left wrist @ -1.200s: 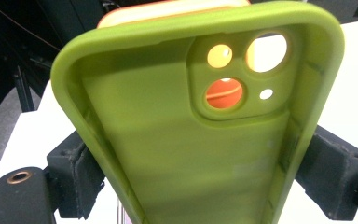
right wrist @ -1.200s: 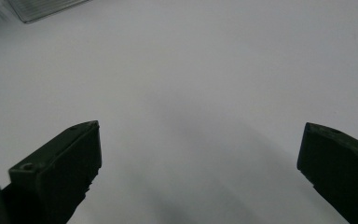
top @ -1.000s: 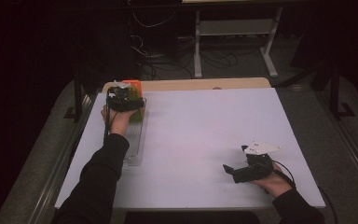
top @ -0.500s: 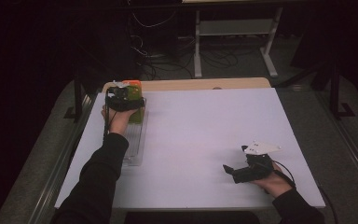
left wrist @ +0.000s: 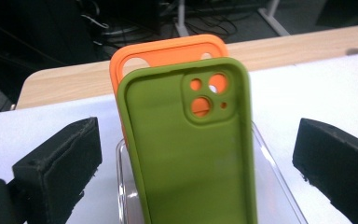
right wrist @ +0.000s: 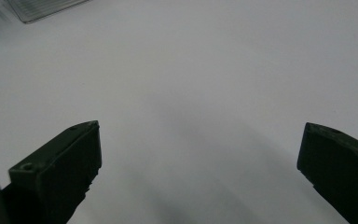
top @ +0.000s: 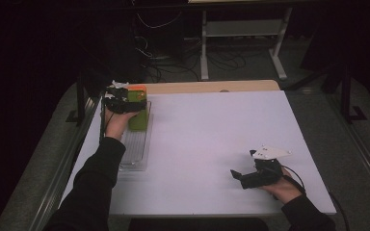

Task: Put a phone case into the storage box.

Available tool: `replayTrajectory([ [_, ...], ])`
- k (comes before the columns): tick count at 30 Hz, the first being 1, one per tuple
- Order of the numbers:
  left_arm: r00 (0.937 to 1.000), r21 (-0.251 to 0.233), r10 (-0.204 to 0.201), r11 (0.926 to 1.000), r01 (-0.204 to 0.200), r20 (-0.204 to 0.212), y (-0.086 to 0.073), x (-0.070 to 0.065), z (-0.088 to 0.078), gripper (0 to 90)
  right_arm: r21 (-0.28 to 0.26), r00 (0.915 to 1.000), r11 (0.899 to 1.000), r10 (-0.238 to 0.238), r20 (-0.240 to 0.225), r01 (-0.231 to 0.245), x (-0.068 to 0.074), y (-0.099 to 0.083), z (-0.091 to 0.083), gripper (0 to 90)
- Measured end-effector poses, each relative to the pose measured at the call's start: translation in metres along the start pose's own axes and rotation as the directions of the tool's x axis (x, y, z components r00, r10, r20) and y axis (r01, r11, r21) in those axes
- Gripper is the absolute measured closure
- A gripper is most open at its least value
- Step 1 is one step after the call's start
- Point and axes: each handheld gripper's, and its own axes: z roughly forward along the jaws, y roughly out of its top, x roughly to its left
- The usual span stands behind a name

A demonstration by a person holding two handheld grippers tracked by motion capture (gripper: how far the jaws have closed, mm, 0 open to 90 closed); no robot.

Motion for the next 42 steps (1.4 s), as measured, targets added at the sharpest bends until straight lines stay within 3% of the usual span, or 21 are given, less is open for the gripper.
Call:
replayTrajectory([
  [4,0.9962,0.011,0.041,0.999,-0.042,0.077,0.002,0.002,-0.01,0.6,0.001,1.0,1.0,0.002,-0.002,-0.002,0.0,0.0,0.0,0.0],
  [5,0.9946,0.01,0.025,0.9996,-0.026,0.101,0.002,0.002,-0.012,0.6,0.001,1.0,1.0,0.001,-0.002,-0.001,0.0,0.0,0.0,0.0],
  [7,0.9888,0.016,0.029,0.9994,-0.032,0.147,0.002,0.004,-0.015,0.6,0.002,1.0,1.0,0.0,-0.001,0.0,0.0,0.0,0.0,0.0],
  [11,0.9722,0.018,0.036,0.999,-0.042,0.231,0.001,0.005,-0.023,0.6,0.005,1.0,1.0,0.0,-0.001,0.0,0.001,0.0,0.0,0.0],
  [15,0.9595,0.006,0.082,0.9962,-0.086,0.27,0.002,0.003,-0.031,0.6,0.003,1.0,1.0,0.0,0.003,0.0,0.0,0.0,0.0,0.0],
  [19,0.9407,-0.013,0.11,0.9936,-0.112,0.321,0.002,0.0,-0.039,0.6,0.006,1.0,1.0,-0.003,0.003,0.003,0.0,0.0,0.001,0.0],
  [20,0.9324,-0.014,0.108,0.9938,-0.11,0.345,0.002,-0.001,-0.041,0.6,0.006,1.0,1.0,-0.002,0.002,0.002,0.0,0.0,0.001,0.0],
  [24,0.9168,-0.024,0.131,0.991,-0.132,0.377,0.002,-0.005,-0.048,0.6,0.01,1.0,1.0,0.002,-0.001,-0.002,0.0,0.0,0.001,0.0],
  [30,0.8982,-0.037,0.154,0.9877,-0.152,0.412,-0.003,-0.009,-0.056,0.6,0.009,1.0,1.0,-0.001,-0.002,0.001,0.0,0.0,0.001,0.0],
  [42,0.8655,-0.071,0.199,0.9798,-0.187,0.46,-0.022,-0.021,-0.081,0.6,-0.006,0.9996,1.0,0.0,-0.028,0.0,-0.002,0.008,-0.003,0.0],
])
